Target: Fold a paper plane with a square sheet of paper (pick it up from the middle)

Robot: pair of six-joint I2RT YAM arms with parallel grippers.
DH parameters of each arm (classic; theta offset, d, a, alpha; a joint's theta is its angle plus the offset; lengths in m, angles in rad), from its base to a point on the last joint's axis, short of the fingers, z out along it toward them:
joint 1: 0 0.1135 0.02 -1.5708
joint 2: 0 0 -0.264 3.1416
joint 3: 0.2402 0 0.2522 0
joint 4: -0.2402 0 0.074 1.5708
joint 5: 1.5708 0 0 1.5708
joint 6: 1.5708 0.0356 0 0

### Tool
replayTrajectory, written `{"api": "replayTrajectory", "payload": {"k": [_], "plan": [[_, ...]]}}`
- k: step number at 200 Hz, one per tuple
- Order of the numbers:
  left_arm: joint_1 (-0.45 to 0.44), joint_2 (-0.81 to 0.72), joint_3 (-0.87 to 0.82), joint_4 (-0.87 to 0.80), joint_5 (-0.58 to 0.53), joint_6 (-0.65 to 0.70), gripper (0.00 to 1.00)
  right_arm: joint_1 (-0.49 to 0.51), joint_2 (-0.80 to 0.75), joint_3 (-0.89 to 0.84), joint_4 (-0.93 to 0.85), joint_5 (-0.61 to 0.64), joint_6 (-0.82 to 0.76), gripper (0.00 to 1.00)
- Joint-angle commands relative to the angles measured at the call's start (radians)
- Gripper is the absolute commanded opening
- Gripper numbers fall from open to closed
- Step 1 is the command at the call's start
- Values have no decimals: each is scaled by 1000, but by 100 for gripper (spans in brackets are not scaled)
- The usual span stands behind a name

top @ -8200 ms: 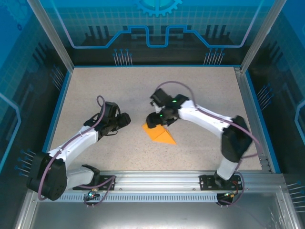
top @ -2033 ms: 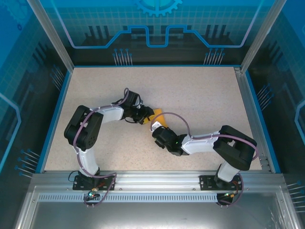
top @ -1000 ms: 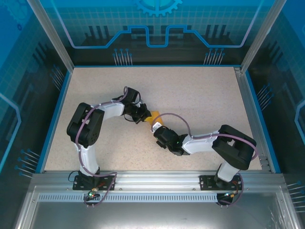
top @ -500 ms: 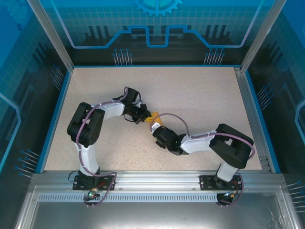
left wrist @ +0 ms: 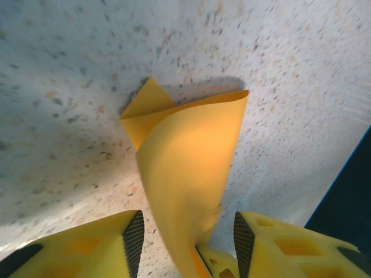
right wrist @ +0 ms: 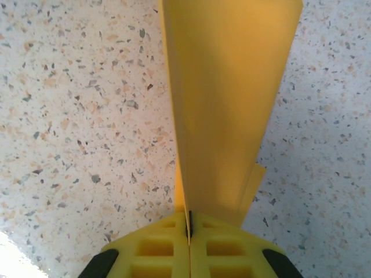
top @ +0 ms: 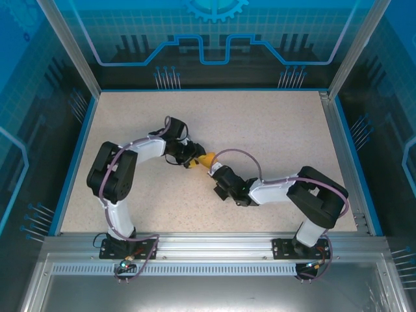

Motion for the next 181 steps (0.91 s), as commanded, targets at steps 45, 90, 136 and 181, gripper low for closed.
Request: {"api": "replayTrajectory", "payload": {"k": [45,90,136,181], "plan": [[23,-179,-59,-71,-118,54,57,-156,-35,-53,78,-390,126,5],[22,-195,-84,-61,-106,62,56,-214,-17,-66,104,-500,169,6],[16,-184,-105,-23,-59,62,54,-282,22,-67,145,-642,236,6],[-4,-183,-132,36,-23,64,44,-316,87,-24,122,-743,267,8]]}}
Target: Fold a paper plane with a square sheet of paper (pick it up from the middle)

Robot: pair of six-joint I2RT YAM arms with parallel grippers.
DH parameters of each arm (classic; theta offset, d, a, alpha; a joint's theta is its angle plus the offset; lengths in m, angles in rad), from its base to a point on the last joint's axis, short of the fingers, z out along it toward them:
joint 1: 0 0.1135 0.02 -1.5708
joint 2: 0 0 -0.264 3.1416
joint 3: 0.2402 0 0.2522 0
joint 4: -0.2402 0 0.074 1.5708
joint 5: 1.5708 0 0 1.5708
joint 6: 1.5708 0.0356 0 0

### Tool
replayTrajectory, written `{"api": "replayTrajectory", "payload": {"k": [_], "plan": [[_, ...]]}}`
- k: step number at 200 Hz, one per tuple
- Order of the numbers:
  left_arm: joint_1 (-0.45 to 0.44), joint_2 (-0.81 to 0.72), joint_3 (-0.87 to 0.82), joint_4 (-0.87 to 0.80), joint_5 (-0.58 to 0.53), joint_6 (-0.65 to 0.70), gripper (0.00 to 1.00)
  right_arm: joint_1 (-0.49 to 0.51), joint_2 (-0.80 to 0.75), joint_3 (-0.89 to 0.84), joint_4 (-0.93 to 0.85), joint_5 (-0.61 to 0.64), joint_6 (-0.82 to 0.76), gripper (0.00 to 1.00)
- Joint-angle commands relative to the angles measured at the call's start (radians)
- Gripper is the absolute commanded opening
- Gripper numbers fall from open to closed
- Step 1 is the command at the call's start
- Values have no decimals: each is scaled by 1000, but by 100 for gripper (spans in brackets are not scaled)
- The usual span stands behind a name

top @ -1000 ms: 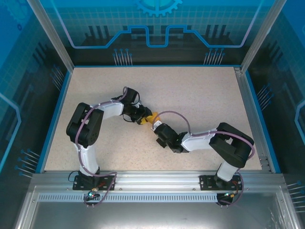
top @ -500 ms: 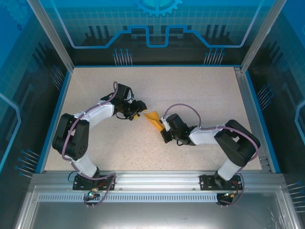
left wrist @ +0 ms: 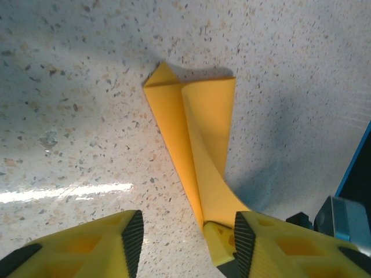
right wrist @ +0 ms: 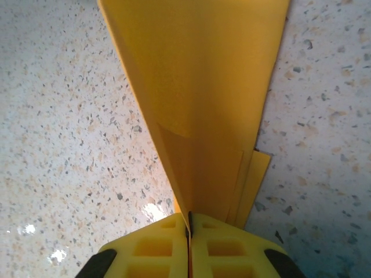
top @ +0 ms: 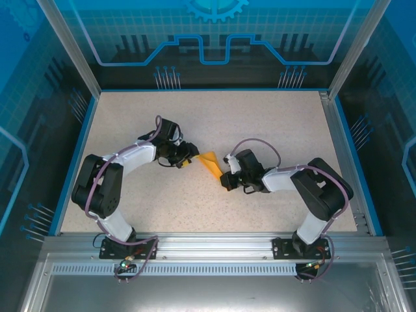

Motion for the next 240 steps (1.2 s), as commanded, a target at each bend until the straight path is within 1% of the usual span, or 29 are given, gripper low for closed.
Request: {"api": "replayTrajectory", "payload": {"k": [1,5,21,29,41,52,55,60,65,80,94,121,137,155,176,184,194,203,210,220,240], "plan": [[-14,-15,-20,37,47,17,44,-13,53,20,-14,-82,35,8],[-17,-13,-20,41,52,17,43,-13,56,23,-42,-85,37,8],[-29,-9,-24,60,67,15,41,-14,60,29,-58,-84,45,9],[-37,-6,-25,74,76,16,42,-13,59,29,-65,-75,47,9],[-42,1,-16,72,70,18,50,-13,56,28,-70,-67,44,10],[-41,9,-8,76,61,15,54,-12,51,23,-72,-54,39,10],[-41,11,-4,80,62,11,57,-12,50,21,-69,-51,38,10],[-41,17,1,89,66,-1,64,-10,50,21,-69,-41,32,10],[-41,26,7,95,71,-17,69,-10,49,22,-71,-35,26,11],[-42,64,29,116,93,-73,72,7,48,31,-76,-23,3,11],[-42,101,60,102,97,-96,75,34,52,49,-96,27,-24,11],[-42,179,140,-9,73,-110,76,90,47,80,-139,135,-70,12],[-40,212,168,-59,59,-112,70,121,39,96,-165,201,-98,13],[-38,235,193,-108,37,-106,63,147,27,109,-183,243,-121,16],[-34,243,198,-127,28,-99,42,156,-2,109,-189,244,-132,21],[-32,243,200,-135,25,-90,37,157,-13,108,-190,243,-132,22],[-31,243,205,-150,22,-81,32,158,-24,107,-191,236,-136,23],[-30,243,205,-155,22,-77,22,160,-31,108,-194,235,-138,24],[-31,243,206,-157,22,-75,18,161,-36,110,-198,232,-140,25],[-31,244,207,-154,28,-73,14,164,-38,116,-199,213,-150,25],[-31,248,213,-158,36,-69,10,174,-30,134,-207,201,-158,26]]}}
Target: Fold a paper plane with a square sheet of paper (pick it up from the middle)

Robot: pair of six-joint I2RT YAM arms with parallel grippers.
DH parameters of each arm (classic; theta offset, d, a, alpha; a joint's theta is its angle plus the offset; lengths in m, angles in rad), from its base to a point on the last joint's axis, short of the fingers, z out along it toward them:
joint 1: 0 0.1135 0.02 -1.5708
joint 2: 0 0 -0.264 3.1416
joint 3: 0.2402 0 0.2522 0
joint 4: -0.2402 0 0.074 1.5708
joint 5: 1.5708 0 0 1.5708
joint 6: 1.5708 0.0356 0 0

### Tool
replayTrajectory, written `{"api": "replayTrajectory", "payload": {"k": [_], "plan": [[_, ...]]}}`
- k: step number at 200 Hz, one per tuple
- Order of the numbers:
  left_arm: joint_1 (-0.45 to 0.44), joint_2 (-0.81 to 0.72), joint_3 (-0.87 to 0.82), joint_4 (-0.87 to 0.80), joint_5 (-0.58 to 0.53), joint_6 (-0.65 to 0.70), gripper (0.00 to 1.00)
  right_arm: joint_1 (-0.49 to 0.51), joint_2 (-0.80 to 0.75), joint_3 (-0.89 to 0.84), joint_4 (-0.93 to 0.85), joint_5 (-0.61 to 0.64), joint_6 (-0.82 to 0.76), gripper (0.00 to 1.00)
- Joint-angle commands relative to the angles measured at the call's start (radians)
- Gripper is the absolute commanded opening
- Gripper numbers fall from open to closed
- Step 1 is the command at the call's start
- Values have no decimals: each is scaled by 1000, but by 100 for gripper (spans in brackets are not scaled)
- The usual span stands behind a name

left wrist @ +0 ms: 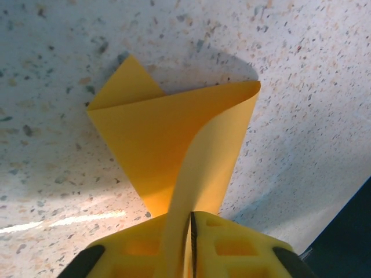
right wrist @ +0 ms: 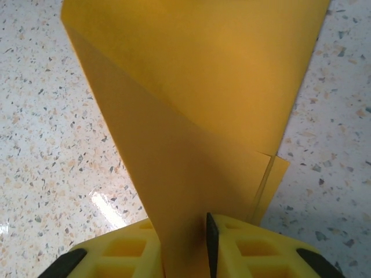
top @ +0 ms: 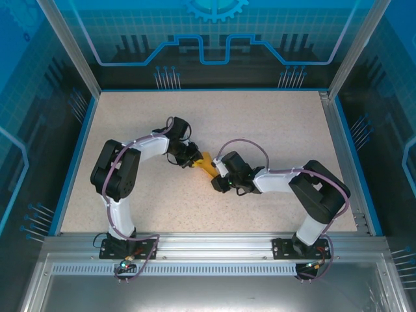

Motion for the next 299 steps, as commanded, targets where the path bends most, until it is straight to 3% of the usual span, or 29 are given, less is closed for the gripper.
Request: {"api": "replayTrajectory", "payload": {"k": [1,18,46,208,252,273,299], "plan": [[4,21,33,-44,6,14,9,24,-14,31,-40,-10,-27,26],[4,24,32,-42,10,14,2,32,-2,37,-35,13,-32,26],[5,28,34,-48,12,21,0,43,-2,33,-11,30,-37,27],[5,28,31,-42,24,11,0,61,12,46,-5,52,-61,28],[6,21,25,-41,18,11,0,52,19,43,-17,36,-56,21],[12,8,19,-42,10,16,11,37,21,38,-23,9,-46,15],[26,-25,3,-42,-5,23,31,9,18,15,2,-51,-17,11]]}}
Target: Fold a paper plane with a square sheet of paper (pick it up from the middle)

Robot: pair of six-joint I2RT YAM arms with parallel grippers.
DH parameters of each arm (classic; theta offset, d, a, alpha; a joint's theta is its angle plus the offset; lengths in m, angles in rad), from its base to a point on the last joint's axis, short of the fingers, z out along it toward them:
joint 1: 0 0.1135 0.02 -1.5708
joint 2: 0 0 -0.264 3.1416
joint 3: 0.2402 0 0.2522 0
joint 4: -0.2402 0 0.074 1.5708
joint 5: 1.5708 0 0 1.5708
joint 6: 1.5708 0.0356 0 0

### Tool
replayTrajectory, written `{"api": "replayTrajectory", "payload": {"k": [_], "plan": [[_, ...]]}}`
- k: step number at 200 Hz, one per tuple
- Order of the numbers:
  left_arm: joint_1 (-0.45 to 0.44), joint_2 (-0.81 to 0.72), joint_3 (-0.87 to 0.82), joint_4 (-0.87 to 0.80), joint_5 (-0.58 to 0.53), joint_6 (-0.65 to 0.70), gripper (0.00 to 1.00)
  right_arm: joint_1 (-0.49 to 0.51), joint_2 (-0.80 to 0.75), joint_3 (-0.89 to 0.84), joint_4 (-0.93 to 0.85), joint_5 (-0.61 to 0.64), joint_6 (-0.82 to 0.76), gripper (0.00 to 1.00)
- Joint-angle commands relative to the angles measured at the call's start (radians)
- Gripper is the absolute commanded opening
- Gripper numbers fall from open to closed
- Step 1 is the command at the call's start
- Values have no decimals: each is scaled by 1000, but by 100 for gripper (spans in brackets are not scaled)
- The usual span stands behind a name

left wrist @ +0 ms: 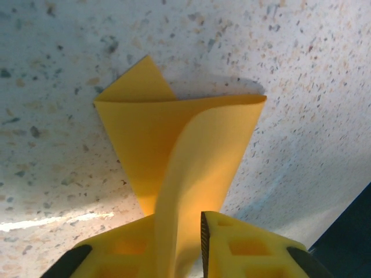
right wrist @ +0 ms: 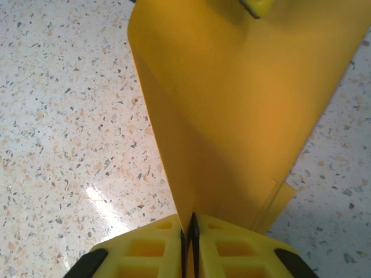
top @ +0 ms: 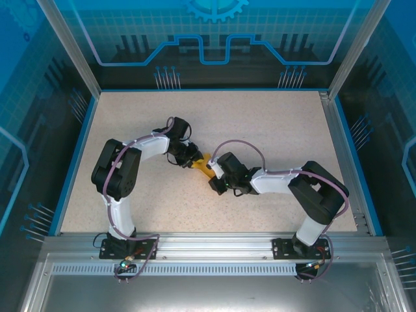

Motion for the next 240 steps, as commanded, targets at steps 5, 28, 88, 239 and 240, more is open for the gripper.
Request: {"api": "replayTrajectory", "payload": {"k": [5,28,88,239,240], "plan": [[24,-44,-7,-28,-11,20,36,-37,13,-17,17,-84,34,11],[32,-88,-19,-27,-21,43,47,-75,11,-27,34,-166,65,10],[32,-216,-91,-27,-102,74,60,-127,48,-25,36,-274,101,12],[32,-14,3,-129,-29,108,24,37,-13,-31,35,50,-93,19],[32,-14,2,-129,-30,108,23,37,-13,-29,34,52,-94,19]]}}
